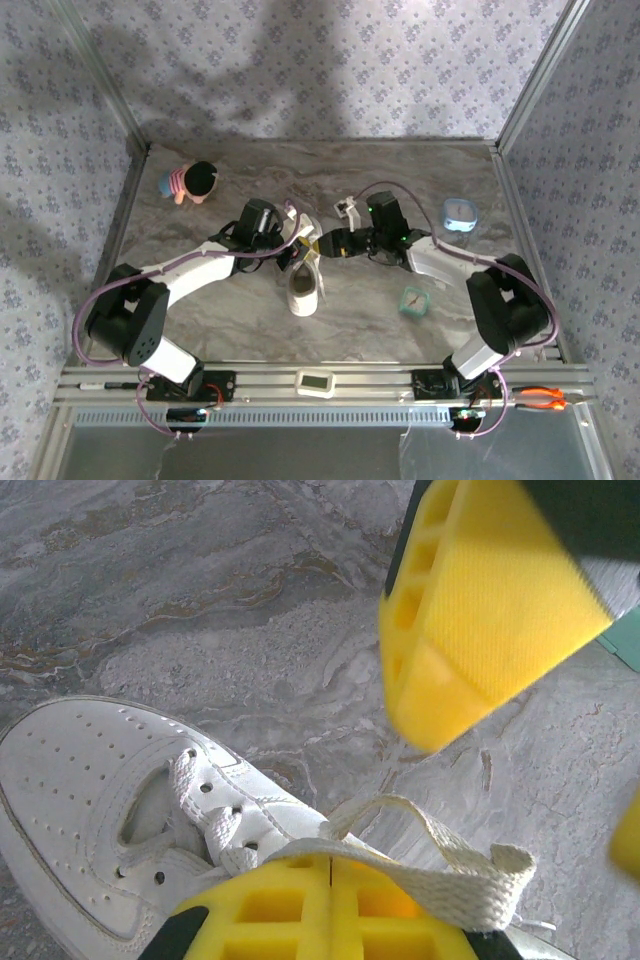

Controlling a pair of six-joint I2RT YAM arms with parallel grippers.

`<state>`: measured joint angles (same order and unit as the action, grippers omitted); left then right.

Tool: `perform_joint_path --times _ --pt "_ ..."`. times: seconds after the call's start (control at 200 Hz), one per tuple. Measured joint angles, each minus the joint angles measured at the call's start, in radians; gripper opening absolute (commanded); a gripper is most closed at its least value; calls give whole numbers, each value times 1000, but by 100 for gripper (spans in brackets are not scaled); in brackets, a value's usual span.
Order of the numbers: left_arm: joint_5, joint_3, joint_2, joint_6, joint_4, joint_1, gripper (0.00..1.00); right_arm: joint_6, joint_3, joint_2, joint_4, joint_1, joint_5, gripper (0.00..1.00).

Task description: Tie the shoes

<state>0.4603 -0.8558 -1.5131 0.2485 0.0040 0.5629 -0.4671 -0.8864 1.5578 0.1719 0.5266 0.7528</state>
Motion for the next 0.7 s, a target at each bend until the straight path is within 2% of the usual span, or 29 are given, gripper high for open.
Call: perform_joint_path --times 0.08,0.24,0.42,0.705 --pt "0 0 0 0 0 0 0 -3 2 -33 -25 -13 -10 52" --pt "0 0 0 0 0 0 0 -20 1 -64 -84 -37 -62 39" --pt "0 0 0 0 0 0 0 -54 1 -18 -97 -52 -74 41" --pt "0 0 0 0 0 0 0 -84 -58 87 -90 -2 -55 43"
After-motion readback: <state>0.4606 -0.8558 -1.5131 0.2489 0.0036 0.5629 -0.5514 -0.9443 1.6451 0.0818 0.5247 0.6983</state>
